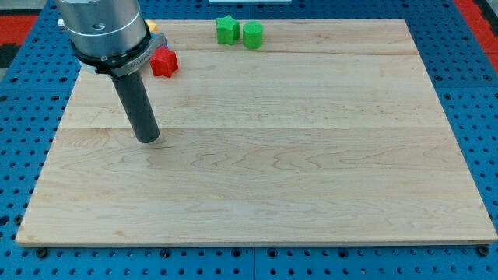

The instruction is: Nudge the yellow hexagon right a bit

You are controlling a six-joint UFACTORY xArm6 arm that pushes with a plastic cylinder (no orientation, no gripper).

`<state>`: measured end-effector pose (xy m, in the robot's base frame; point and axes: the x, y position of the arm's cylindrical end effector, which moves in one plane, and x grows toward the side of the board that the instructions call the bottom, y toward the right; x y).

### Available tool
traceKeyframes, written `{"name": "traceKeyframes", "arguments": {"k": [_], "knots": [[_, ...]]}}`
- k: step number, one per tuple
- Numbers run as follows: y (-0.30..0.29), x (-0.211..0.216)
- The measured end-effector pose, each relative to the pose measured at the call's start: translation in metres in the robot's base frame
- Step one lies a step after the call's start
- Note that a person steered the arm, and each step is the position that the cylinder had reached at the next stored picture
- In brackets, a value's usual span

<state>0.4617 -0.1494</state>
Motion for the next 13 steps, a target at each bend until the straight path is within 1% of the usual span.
{"name": "traceKeyframes", "arguments": {"k": [5, 6, 7, 8, 9, 10, 11, 12, 13], "knots": [[-0.008, -0.004], [-0.025, -0.004], [-0.082, 0.012], [-0.155, 0.009], [-0.154, -0.029], [-0.153, -0.107], [-0.148, -0.175], [-0.132, -0.224], [-0.094, -0.248]]}}
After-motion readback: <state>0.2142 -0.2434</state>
